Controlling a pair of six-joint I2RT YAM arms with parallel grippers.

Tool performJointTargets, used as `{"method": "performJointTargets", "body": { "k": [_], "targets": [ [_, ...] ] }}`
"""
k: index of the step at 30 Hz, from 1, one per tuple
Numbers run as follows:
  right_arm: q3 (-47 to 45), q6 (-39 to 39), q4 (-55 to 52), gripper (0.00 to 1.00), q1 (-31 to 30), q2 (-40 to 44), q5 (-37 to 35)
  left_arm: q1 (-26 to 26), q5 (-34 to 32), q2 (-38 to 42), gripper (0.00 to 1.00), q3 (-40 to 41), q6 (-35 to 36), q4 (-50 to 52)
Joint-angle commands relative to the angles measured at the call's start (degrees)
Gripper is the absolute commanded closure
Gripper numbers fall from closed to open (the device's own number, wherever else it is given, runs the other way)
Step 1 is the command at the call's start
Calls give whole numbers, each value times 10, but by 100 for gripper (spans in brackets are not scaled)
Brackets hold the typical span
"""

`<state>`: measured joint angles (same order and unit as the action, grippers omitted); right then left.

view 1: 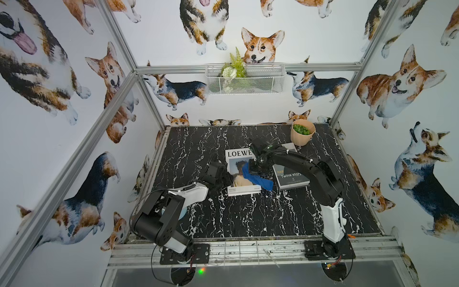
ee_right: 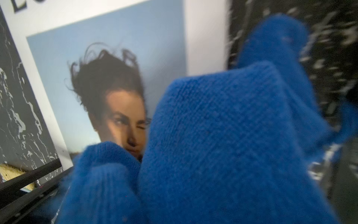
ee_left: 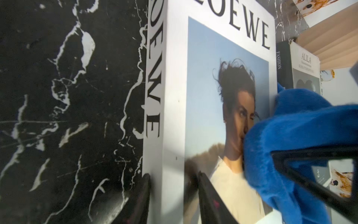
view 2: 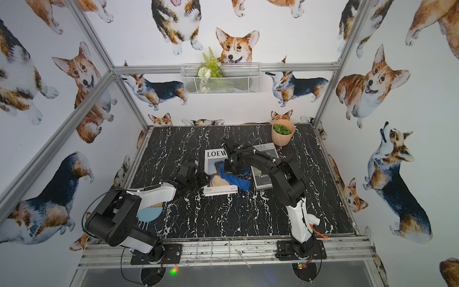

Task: Wipe the cover of the book
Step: Wipe the dirt from the cover of the book.

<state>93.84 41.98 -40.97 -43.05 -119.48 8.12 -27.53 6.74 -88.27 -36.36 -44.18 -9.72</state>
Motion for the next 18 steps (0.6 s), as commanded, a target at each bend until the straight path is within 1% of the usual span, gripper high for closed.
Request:
{"method": "performJointTargets", "body": {
  "k": [1,5,9,15,18],
  "targets": [
    [38,30,-6,100,-32,-45,20,-7,2,-8,58,-1,-10,73],
    [59,40,-1,100,-42,-59,33,-11,-4,-8,58,-2,-12,74],
    [42,12,-27,100,-31,-33,-5,-12,-6,-10,58,-1,-13,74],
    [-93,-2,-12,100,25,51,-35,-13,-6,-14,58,1,-13,70],
    [-128,-6,-10,100,34,76,-45,-13,-6,-13,59,1,-13,70]
  ]
}}
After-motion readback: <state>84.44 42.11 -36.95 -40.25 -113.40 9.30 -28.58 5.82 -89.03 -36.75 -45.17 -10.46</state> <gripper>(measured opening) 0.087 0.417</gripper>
